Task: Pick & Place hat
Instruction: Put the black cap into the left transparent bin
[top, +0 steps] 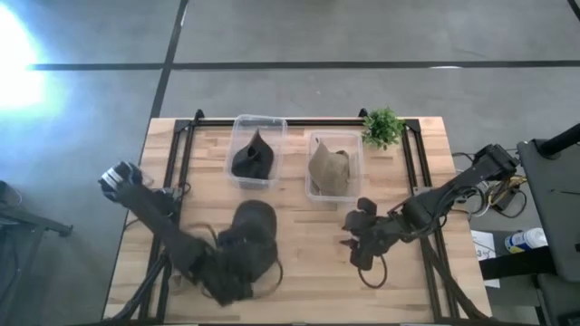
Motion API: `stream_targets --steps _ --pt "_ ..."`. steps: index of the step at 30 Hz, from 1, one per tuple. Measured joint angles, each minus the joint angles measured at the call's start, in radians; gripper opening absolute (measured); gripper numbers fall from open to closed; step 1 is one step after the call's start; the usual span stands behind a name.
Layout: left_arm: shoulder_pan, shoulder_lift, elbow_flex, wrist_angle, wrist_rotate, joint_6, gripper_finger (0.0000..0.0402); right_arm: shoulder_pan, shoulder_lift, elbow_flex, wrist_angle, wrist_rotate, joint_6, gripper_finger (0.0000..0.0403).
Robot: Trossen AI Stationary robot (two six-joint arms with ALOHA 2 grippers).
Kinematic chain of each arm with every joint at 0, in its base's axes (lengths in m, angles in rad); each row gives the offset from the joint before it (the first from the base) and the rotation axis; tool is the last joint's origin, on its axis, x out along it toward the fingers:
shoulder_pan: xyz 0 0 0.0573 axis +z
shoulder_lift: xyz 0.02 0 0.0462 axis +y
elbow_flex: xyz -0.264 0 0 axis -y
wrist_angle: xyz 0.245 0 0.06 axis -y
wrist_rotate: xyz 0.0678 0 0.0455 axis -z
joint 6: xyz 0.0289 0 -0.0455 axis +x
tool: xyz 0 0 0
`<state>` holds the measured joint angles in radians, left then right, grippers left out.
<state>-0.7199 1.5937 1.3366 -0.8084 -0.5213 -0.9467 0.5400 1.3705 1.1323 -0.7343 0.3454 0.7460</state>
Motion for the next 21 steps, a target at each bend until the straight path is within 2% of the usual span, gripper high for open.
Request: stream_targets --steps 3,7,12,16,18,21 --pt "-0.031 0.095 0.006 -0.049 0.009 0.031 0.0186 0.0 0.0 -0.054 0.115 -0.023 0.007 0.0187" --pt "-0.019 0.188 0.048 -0.143 0.008 0.028 0.0186 0.0 0.0 -0.111 0.247 -0.036 0.02 0.0187" --pt "0.024 0.217 0.065 -0.17 0.008 -0.026 0.0186 0.0 0.0 -0.127 0.275 -0.036 0.062 0.0187" --pt "0.066 0.217 0.056 -0.257 0.013 -0.101 0.0186 0.0 0.0 -0.124 0.273 -0.036 0.063 0.0187" --pt "0.088 0.217 0.047 -0.282 0.049 -0.147 0.0186 0.0 0.0 -0.122 0.275 -0.035 0.063 0.0187" --pt "0.127 0.215 0.011 -0.229 0.19 -0.157 0.0186 0.0 0.0 -0.12 0.275 -0.033 0.063 0.0187"
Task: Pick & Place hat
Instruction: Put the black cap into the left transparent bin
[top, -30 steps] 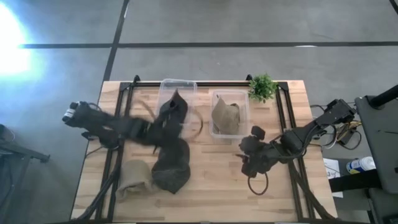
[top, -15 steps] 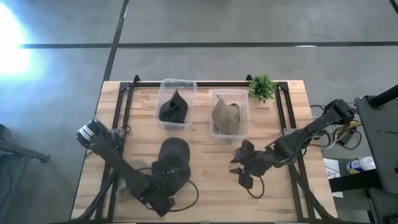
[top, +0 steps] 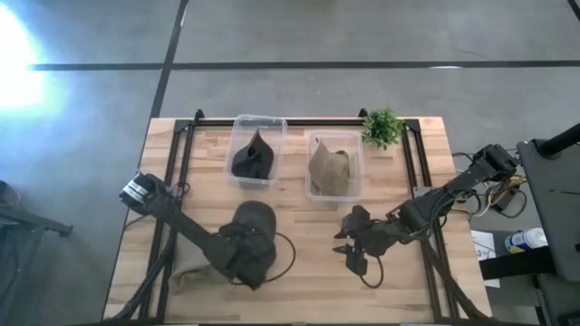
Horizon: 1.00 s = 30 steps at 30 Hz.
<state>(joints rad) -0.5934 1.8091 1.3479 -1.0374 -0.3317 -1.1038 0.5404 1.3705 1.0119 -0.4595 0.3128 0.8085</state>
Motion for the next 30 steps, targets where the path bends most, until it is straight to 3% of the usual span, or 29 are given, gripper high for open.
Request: stream_targets --steps 5,9,11,15,17,21,25,28,30 --pt "0.037 0.0 -0.127 0.218 0.174 0.042 0.0186 0.0 0.0 -0.001 0.001 0.001 0.001 0.0187" --pt "0.045 0.001 -0.175 0.272 0.195 -0.013 0.0175 0.0 0.0 -0.001 0.001 0.001 0.004 0.0187" --pt "0.045 0.001 -0.176 0.271 0.19 -0.016 0.0148 0.0 0.0 -0.001 0.001 0.001 0.004 0.0187" --pt "0.045 0.001 -0.161 0.277 0.155 -0.005 0.0043 0.0 0.0 -0.001 0.001 0.002 0.001 0.0187" --pt "0.046 0.001 -0.153 0.283 0.136 -0.006 0.0014 0.0 0.0 -0.002 0.001 0.003 -0.001 0.0187" --pt "0.047 -0.007 -0.125 0.344 0.13 -0.005 0.0002 -0.003 0.0 -0.002 0.002 0.001 0.024 0.0187" --pt "0.046 -0.057 -0.085 0.416 0.089 0.005 0.0001 -0.026 0.0 -0.033 0.026 -0.022 0.177 0.0187" --pt "0.04 -0.078 -0.042 0.3 -0.007 -0.034 0.0 -0.036 0.0 -0.084 0.123 -0.031 0.247 0.0187" --pt "0.039 -0.08 -0.021 0.189 -0.019 -0.059 0.0001 -0.035 0.0 -0.117 0.186 -0.036 0.295 0.0187"
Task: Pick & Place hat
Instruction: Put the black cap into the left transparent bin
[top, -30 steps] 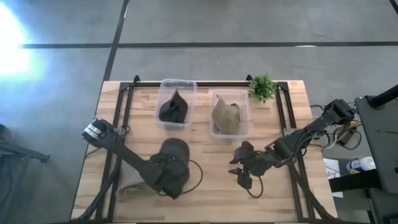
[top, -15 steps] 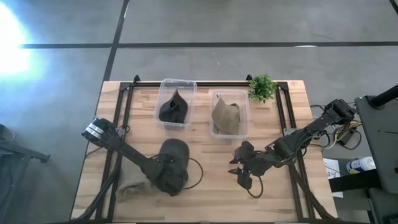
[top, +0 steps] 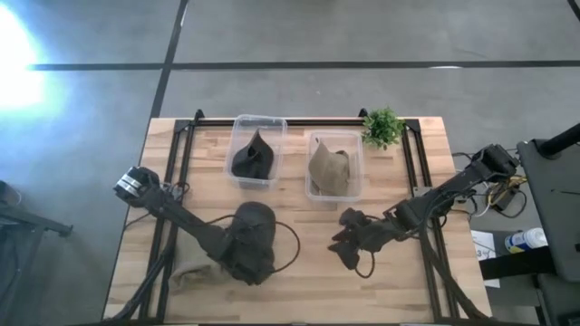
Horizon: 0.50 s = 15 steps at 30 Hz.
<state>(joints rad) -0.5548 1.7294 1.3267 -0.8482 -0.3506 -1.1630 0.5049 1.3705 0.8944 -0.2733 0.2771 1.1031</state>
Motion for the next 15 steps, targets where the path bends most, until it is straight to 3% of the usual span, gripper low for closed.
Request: stream_targets --steps 4,10,15 --pt "-0.013 0.0 0.004 -0.193 0.073 -0.108 0.0024 0.001 0.0 -0.072 0.139 -0.039 0.07 0.0187" --pt "-0.052 -0.05 -0.003 -0.345 0.057 -0.319 0.011 0.002 0.012 -0.139 0.229 -0.077 0.147 0.0187" --pt "-0.072 -0.109 -0.01 -0.541 0.017 -0.581 0.0167 0.003 0.06 -0.136 0.263 -0.087 0.151 0.0187"
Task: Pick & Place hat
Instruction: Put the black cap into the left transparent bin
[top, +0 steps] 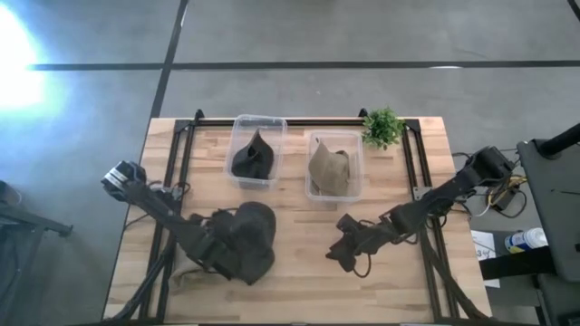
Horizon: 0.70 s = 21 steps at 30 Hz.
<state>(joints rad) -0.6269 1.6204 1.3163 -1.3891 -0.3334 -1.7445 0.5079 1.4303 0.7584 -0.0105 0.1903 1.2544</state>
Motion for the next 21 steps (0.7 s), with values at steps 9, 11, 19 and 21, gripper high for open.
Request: stream_targets --steps 9,11,19,21 --pt "0.078 -0.112 -0.254 0.357 0.158 0.07 0.0185 -0.012 0.141 0.054 0.093 -0.143 -0.045 0.0187" --pt "0.09 -0.131 -0.305 0.413 0.173 0.086 0.0185 -0.012 0.165 0.076 0.096 -0.146 -0.051 0.0187" --pt "0.098 -0.181 -0.398 0.435 0.172 0.082 0.0185 -0.015 0.194 0.128 0.096 -0.139 -0.095 0.0187" --pt "0.098 -0.179 -0.424 0.525 0.197 0.11 0.0185 -0.021 0.195 0.135 0.092 -0.139 -0.104 0.0187"
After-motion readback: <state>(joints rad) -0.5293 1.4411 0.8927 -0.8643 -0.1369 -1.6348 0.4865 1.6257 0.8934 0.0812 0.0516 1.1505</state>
